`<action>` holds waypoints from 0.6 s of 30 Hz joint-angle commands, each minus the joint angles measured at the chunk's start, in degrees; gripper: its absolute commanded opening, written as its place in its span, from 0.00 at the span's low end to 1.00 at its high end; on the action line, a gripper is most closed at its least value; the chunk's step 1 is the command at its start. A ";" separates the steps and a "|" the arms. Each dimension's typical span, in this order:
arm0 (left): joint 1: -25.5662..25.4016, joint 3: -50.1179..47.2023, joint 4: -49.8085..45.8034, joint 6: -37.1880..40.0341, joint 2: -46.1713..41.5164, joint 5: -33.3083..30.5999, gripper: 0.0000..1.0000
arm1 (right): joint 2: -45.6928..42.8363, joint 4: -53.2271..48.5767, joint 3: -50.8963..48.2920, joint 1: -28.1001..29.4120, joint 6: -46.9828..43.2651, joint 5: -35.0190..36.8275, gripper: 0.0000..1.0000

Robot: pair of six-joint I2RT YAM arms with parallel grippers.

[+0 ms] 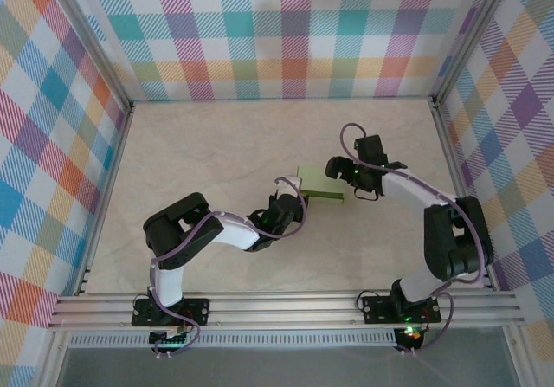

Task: Fold the paper box

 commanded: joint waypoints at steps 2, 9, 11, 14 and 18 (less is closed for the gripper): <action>-0.81 -2.76 -1.60 0.70 -4.53 3.57 0.67 | 2.53 -0.07 1.74 -0.47 2.05 -2.77 0.91; -0.90 -12.67 3.21 3.95 -12.49 14.11 0.77 | 5.42 1.93 1.17 -0.67 2.83 -3.32 0.91; -0.94 -13.69 1.04 3.98 -16.09 15.70 0.80 | 5.44 3.63 0.08 -0.64 3.18 -2.81 0.90; -0.55 -11.94 -4.17 2.82 -20.77 16.97 0.98 | 5.34 6.51 -1.80 -0.67 2.86 -2.40 0.88; 2.17 -4.52 -13.88 -0.87 -21.55 19.68 1.00 | 5.82 7.87 -2.66 -0.70 1.11 -2.81 0.86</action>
